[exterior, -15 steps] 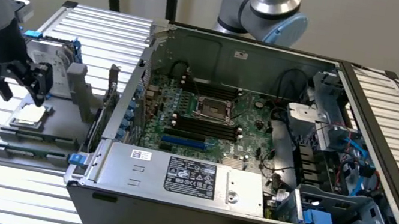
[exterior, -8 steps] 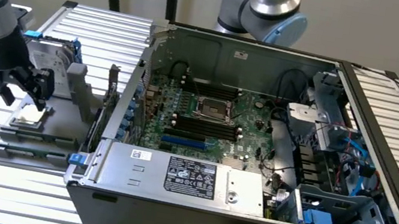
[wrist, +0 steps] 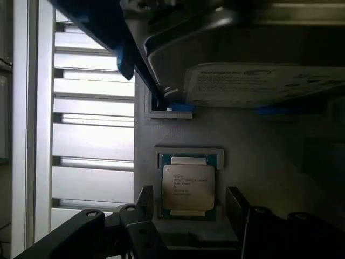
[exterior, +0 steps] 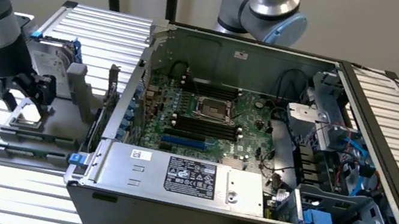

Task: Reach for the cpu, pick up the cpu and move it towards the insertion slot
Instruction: 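Pick up the cpu and move it towards the insertion slot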

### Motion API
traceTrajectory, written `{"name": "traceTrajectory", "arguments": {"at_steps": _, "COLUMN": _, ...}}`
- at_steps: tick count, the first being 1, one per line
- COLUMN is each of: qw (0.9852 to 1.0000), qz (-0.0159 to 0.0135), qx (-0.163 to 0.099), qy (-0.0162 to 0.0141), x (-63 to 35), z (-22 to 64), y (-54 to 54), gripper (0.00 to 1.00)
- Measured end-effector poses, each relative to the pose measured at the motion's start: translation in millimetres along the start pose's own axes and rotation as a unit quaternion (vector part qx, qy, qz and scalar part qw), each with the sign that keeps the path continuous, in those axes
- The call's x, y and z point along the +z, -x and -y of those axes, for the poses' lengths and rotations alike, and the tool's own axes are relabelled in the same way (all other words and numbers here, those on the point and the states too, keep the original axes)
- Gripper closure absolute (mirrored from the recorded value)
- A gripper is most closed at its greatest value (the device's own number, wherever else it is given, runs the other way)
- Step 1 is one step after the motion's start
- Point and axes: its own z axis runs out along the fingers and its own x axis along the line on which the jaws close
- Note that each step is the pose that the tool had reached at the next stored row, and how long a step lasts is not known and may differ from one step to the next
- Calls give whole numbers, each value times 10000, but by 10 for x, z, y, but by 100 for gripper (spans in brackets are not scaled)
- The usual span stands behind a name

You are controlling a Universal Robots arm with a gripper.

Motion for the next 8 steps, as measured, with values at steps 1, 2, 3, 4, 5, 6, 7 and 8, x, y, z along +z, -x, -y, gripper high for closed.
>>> {"name": "traceTrajectory", "arguments": {"at_steps": 1, "qw": 10000, "qz": 0, "qx": 0, "qy": -2, "x": 18, "z": 0, "y": 1, "gripper": 35}}
{"name": "traceTrajectory", "arguments": {"at_steps": 2, "qw": 10000, "qz": 0, "qx": 0, "qy": -4, "x": 37, "z": 1, "y": 2, "gripper": 35}}
{"name": "traceTrajectory", "arguments": {"at_steps": 3, "qw": 10000, "qz": -1, "qx": 0, "qy": -6, "x": 51, "z": 0, "y": 4, "gripper": 35}}
{"name": "traceTrajectory", "arguments": {"at_steps": 4, "qw": 10000, "qz": 0, "qx": 1, "qy": -7, "x": 62, "z": 0, "y": 7, "gripper": 35}}
{"name": "traceTrajectory", "arguments": {"at_steps": 5, "qw": 10000, "qz": 0, "qx": 0, "qy": -7, "x": 71, "z": -1, "y": 9, "gripper": 35}}
{"name": "traceTrajectory", "arguments": {"at_steps": 6, "qw": 10000, "qz": -1, "qx": 0, "qy": -7, "x": 77, "z": -1, "y": 12, "gripper": 35}}
{"name": "traceTrajectory", "arguments": {"at_steps": 7, "qw": 10000, "qz": -1, "qx": 0, "qy": -8, "x": 82, "z": -3, "y": 15, "gripper": 35}}
{"name": "traceTrajectory", "arguments": {"at_steps": 8, "qw": 10000, "qz": -1, "qx": -1, "qy": -8, "x": 87, "z": -5, "y": 16, "gripper": 35}}
